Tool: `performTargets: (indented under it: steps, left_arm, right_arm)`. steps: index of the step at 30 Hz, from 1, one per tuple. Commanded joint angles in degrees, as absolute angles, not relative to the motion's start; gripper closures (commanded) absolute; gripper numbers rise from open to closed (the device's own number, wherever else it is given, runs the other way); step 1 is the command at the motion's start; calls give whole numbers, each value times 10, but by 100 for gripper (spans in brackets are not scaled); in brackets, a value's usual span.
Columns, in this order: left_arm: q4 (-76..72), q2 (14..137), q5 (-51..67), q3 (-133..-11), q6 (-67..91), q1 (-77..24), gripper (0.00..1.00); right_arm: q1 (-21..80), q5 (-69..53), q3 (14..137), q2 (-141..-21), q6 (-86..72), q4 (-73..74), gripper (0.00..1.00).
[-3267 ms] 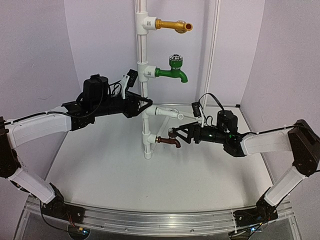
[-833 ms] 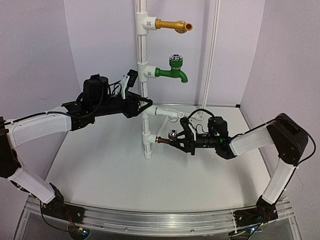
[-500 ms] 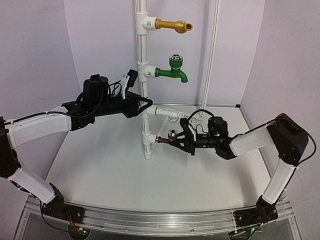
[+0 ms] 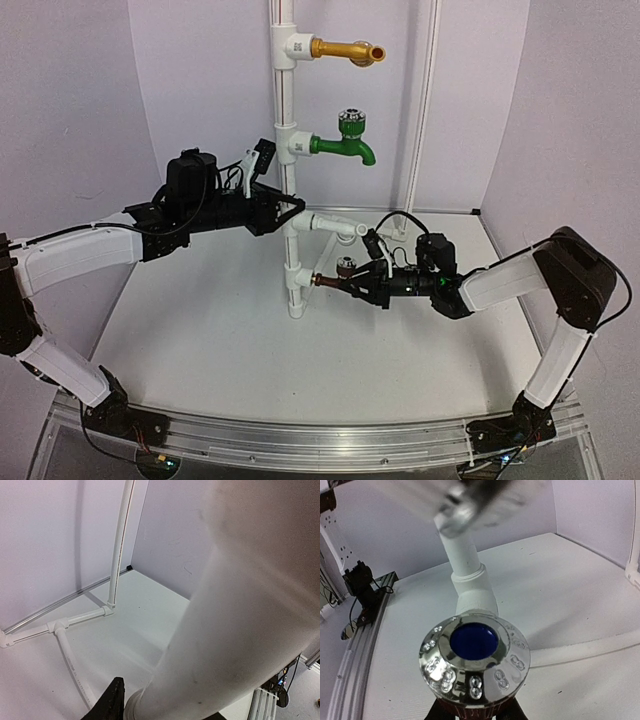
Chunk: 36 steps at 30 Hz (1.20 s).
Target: Install the water faucets
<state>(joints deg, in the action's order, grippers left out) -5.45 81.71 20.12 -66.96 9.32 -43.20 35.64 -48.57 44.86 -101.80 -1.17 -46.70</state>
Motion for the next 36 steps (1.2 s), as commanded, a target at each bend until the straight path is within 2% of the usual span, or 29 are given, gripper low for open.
performTargets:
  steps: [1, 7, 25, 36]
  left_arm:
    - [-33, 813, 260, -688, 200, -445, 100]
    - [-32, 809, 258, -686, 199, -446, 100]
    - [-35, 806, 255, -681, 206, -446, 100]
    - [-23, 798, 240, -683, 207, -446, 100]
  right_arm:
    - [363, -541, 474, -1036, -151, -508, 100]
    - [353, -572, 492, -1048, -273, -512, 100]
    - [348, -623, 533, -1091, -512, -529, 100]
    - [324, -613, 521, -1078, -492, -527, 43]
